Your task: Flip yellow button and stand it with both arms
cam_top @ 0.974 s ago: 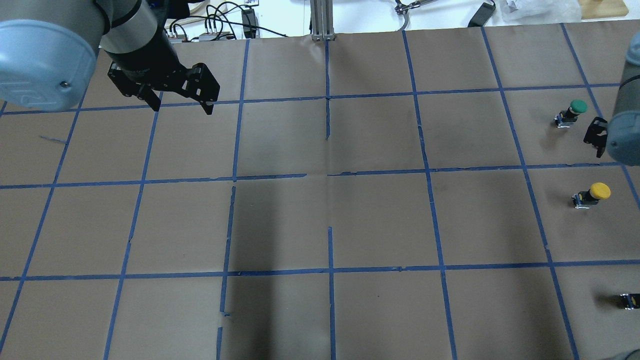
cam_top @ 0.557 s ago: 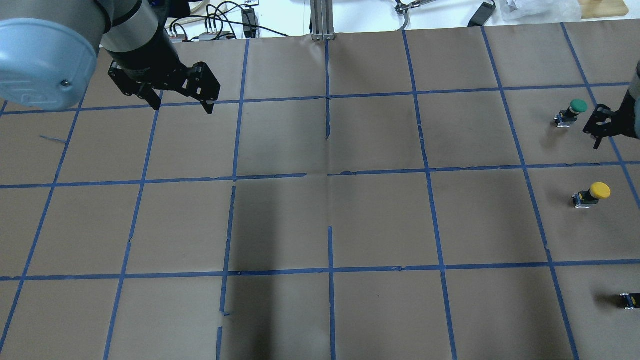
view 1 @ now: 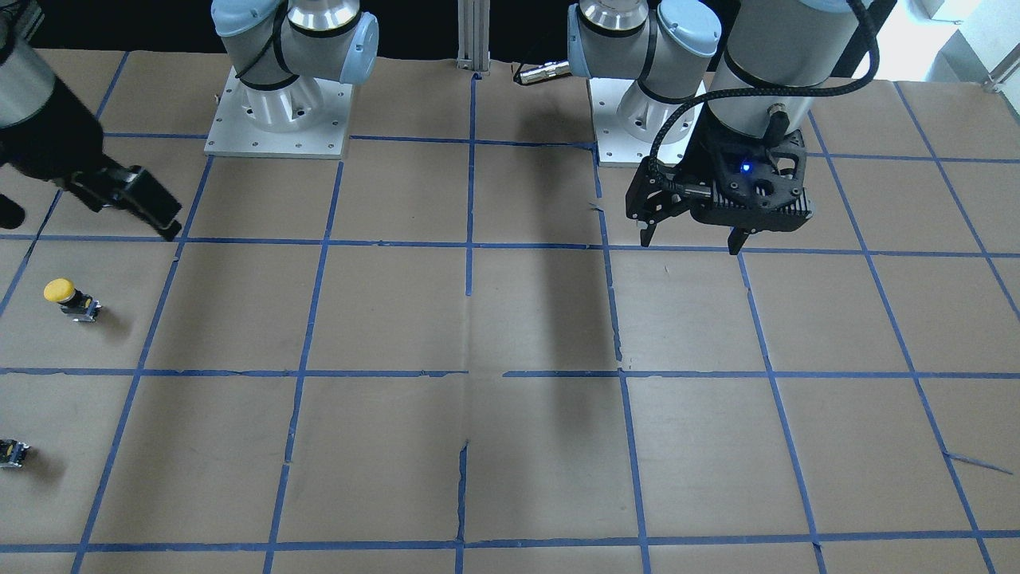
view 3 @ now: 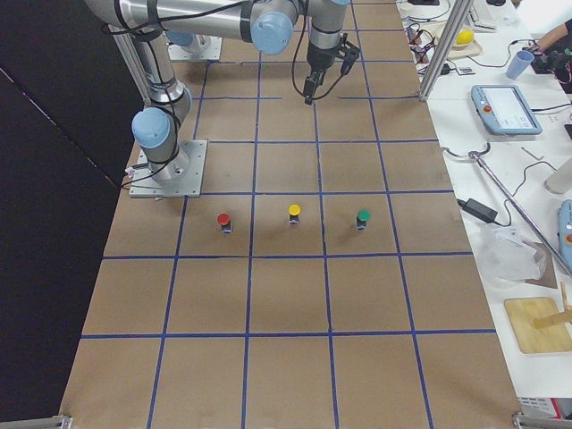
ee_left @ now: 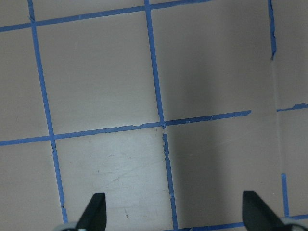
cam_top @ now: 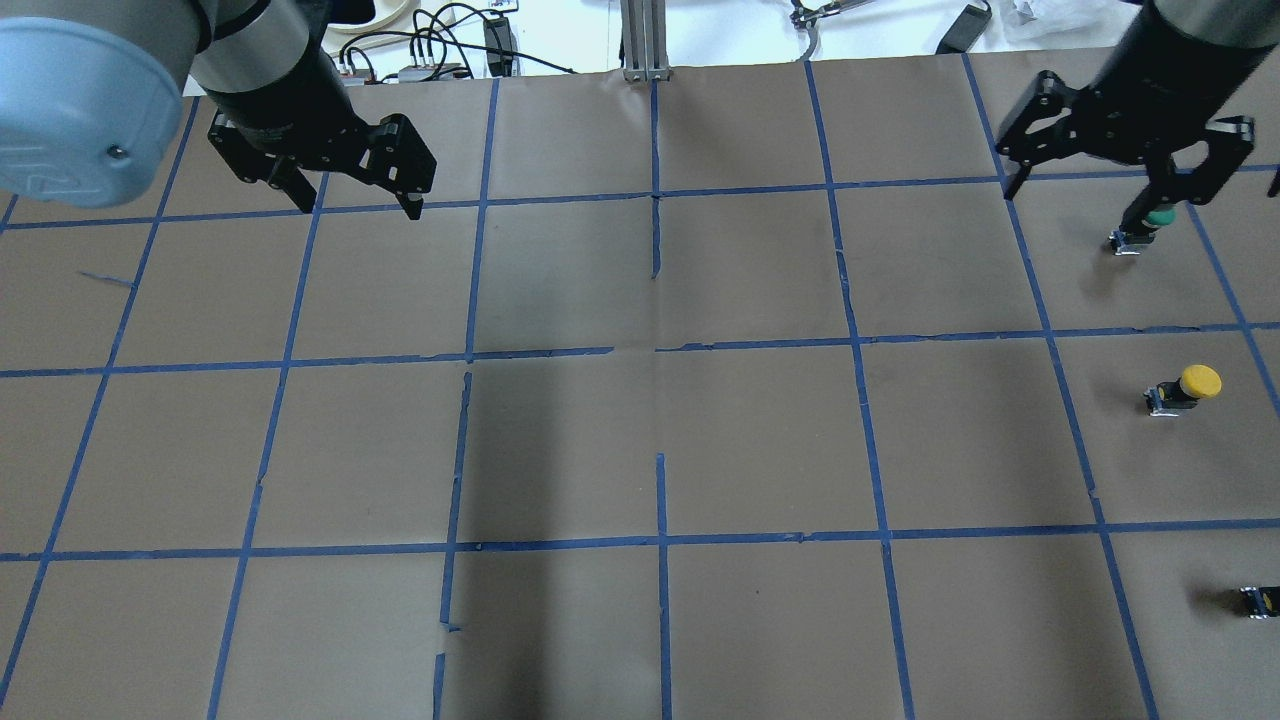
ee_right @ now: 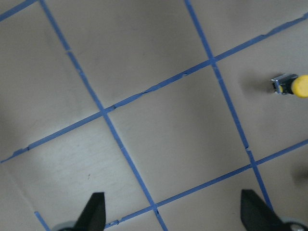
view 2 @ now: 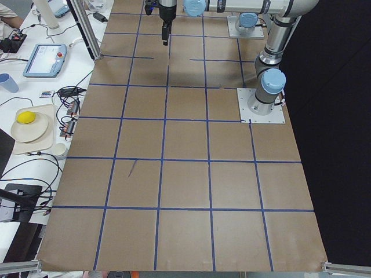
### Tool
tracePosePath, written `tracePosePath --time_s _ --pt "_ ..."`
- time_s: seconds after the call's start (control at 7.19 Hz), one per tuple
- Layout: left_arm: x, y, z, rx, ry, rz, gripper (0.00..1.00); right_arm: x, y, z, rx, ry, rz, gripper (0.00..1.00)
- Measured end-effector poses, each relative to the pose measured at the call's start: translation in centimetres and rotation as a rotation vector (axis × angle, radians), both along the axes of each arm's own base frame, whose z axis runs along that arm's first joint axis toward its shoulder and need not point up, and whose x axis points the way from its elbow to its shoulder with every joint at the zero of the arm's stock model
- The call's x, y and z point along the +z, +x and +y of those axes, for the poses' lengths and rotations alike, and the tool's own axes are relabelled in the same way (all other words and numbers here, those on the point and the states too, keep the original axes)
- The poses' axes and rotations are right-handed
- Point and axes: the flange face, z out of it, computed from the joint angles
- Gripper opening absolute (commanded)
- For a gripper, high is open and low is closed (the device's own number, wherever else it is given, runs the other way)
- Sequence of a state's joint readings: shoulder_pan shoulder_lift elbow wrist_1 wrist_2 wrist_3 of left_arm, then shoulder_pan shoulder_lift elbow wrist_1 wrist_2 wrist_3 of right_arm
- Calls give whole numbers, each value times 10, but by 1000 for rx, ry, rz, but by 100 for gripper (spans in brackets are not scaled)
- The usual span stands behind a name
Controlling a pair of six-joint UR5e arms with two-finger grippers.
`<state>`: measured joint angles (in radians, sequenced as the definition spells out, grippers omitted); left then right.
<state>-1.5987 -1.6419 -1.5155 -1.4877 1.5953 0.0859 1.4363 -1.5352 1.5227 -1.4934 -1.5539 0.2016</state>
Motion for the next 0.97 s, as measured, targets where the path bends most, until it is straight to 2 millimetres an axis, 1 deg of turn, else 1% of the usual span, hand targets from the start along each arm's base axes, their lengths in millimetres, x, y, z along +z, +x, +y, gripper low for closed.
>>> tracePosePath --time_s 0.14,0.28,0.42,0.56,0.83,0.97 --pt "0 0 0 0 -1 0 100 0 46 14 88 26 0 100" --pt "1 0 0 0 -2 1 100 -1 71 29 140 76 -1 100" --pt "2 0 1 -1 -4 2 100 -2 77 41 157 122 -1 100" --pt "2 -1 1 -2 -5 3 100 2 73 46 155 135 -2 100" --pt "3 -1 1 -1 -6 4 100 11 56 41 122 94 0 100" --pt "3 -1 1 -2 -7 5 100 14 53 40 114 73 3 100"
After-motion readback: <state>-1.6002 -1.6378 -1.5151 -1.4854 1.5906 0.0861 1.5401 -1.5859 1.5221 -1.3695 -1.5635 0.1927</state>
